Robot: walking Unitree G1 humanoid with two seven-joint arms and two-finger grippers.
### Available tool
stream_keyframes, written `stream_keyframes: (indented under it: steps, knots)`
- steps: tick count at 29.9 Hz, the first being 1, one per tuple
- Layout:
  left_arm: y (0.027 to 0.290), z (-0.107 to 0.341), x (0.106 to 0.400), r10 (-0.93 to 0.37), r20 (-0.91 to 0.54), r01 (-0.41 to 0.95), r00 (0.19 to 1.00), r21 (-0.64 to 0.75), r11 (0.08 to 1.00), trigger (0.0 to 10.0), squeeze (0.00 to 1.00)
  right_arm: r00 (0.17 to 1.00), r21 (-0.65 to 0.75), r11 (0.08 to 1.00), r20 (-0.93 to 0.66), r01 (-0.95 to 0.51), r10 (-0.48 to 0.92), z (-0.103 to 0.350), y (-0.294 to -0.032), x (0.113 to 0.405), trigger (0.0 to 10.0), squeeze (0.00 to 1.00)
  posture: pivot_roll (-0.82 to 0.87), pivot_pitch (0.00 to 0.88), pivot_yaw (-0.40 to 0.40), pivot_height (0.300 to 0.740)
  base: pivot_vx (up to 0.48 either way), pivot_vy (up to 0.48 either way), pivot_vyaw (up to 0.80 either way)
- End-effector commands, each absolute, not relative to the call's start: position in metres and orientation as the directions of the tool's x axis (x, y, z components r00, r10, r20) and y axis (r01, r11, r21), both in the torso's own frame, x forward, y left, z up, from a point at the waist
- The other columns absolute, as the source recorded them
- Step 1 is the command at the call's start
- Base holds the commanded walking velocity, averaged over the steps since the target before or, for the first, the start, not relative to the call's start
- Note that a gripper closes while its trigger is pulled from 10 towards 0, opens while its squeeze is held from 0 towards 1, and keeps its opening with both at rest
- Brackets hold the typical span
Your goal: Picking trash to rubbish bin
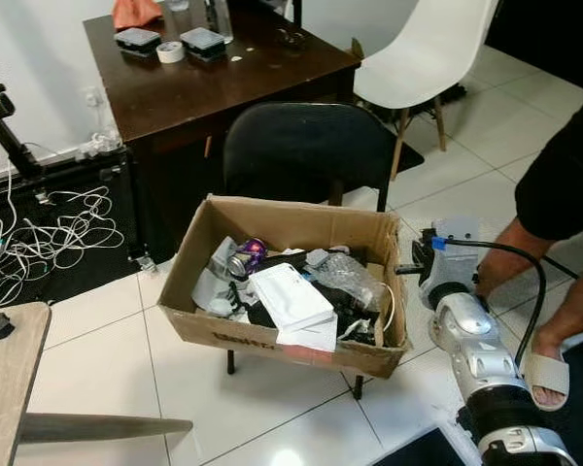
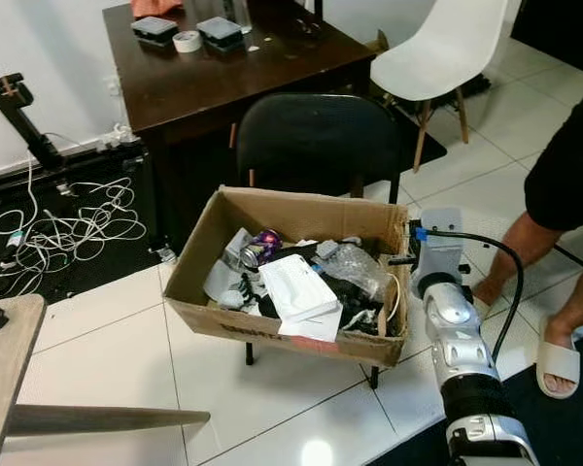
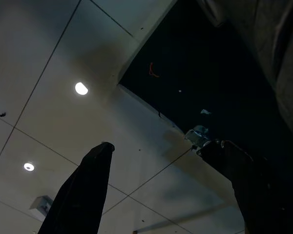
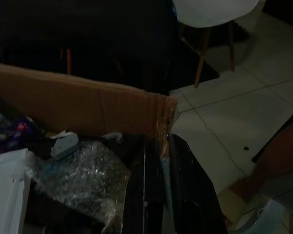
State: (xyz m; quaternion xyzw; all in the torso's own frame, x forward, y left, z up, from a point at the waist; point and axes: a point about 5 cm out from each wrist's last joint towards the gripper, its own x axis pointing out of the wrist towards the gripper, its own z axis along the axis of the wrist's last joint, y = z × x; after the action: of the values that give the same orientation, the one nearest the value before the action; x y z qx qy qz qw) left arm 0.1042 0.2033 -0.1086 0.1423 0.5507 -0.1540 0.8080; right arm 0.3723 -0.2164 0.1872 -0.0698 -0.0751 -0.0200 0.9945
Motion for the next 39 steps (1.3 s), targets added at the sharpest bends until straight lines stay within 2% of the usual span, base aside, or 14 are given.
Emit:
stream_keyframes:
  steps: [1, 7, 9, 12, 16, 20, 22, 23, 31, 39]
  knots:
    - [0.207, -0.111, 0.092, -0.078, -0.948, 0.396, 0.308, 0.053, 0.917, 10.0, 0.00, 0.992, -0.128, 0.990, 0.122, 0.050, -0.034, 0.176, -0.218, 0.369, 10.0, 0.00, -0.18, 0.300, 0.129, 0.740, 0.000, 0.000, 0.00]
    - [0.210, -0.111, 0.092, -0.072, -0.949, 0.395, 0.307, 0.058, 0.917, 10.0, 0.00, 0.990, -0.111, 0.994, 0.139, 0.016, 0.000, 0.178, -0.209, 0.371, 10.0, 0.00, -0.17, 0.304, 0.137, 0.740, 0.000, 0.000, 0.00]
    - [0.211, -0.111, 0.091, -0.069, -0.950, 0.394, 0.305, 0.060, 0.917, 10.0, 0.00, 0.986, -0.090, 0.994, 0.150, -0.055, 0.068, 0.179, -0.193, 0.371, 10.0, 0.00, -0.17, 0.309, 0.138, 0.740, 0.000, 0.000, 0.00]
    - [0.212, -0.111, 0.090, -0.068, -0.950, 0.394, 0.304, 0.061, 0.917, 10.0, 0.00, 0.982, -0.082, 0.992, 0.153, -0.094, 0.106, 0.179, -0.183, 0.371, 10.0, 0.00, -0.17, 0.314, 0.138, 0.740, 0.000, 0.000, 0.00]
    - [0.216, -0.111, 0.086, -0.059, -0.953, 0.391, 0.297, 0.065, 0.918, 10.0, 0.00, 0.967, -0.070, 0.977, 0.146, -0.199, 0.208, 0.177, -0.144, 0.373, 10.0, 0.00, -0.17, 0.334, 0.116, 0.740, 0.000, 0.000, 0.00]
    - [0.216, -0.111, 0.085, -0.056, -0.953, 0.389, 0.297, 0.067, 0.919, 10.0, 0.00, 0.966, -0.069, 0.975, 0.143, -0.209, 0.217, 0.177, -0.139, 0.374, 10.0, 0.00, -0.17, 0.334, 0.116, 0.740, 0.000, 0.000, 0.00]
    - [0.214, -0.113, 0.080, -0.055, -0.955, 0.376, 0.291, 0.062, 0.925, 10.0, 0.00, 0.956, -0.091, 0.964, 0.137, -0.249, 0.260, 0.180, -0.130, 0.373, 10.0, 0.00, -0.24, 0.376, 0.034, 0.740, 0.000, 0.000, 0.00]
    - [0.213, -0.113, 0.076, -0.056, -0.956, 0.370, 0.288, 0.057, 0.927, 10.0, 0.00, 0.951, -0.102, 0.959, 0.135, -0.266, 0.278, 0.182, -0.128, 0.373, 10.0, 0.00, -0.24, 0.381, 0.027, 0.740, 0.000, 0.000, 0.00]
    - [0.195, -0.119, 0.057, -0.102, -0.957, 0.366, 0.271, 0.004, 0.931, 10.0, 0.00, 0.956, -0.135, 0.956, 0.105, -0.259, 0.274, 0.181, -0.141, 0.368, 10.0, 0.00, -0.26, 0.469, -0.007, 0.740, 0.000, 0.000, 0.00]
    - [0.201, -0.119, 0.040, -0.101, -0.966, 0.380, 0.240, -0.002, 0.925, 10.0, 0.00, 0.957, -0.159, 0.954, 0.100, -0.254, 0.272, 0.182, -0.146, 0.363, 10.0, 0.00, -0.25, 0.503, -0.002, 0.740, 0.000, 0.000, 0.00]
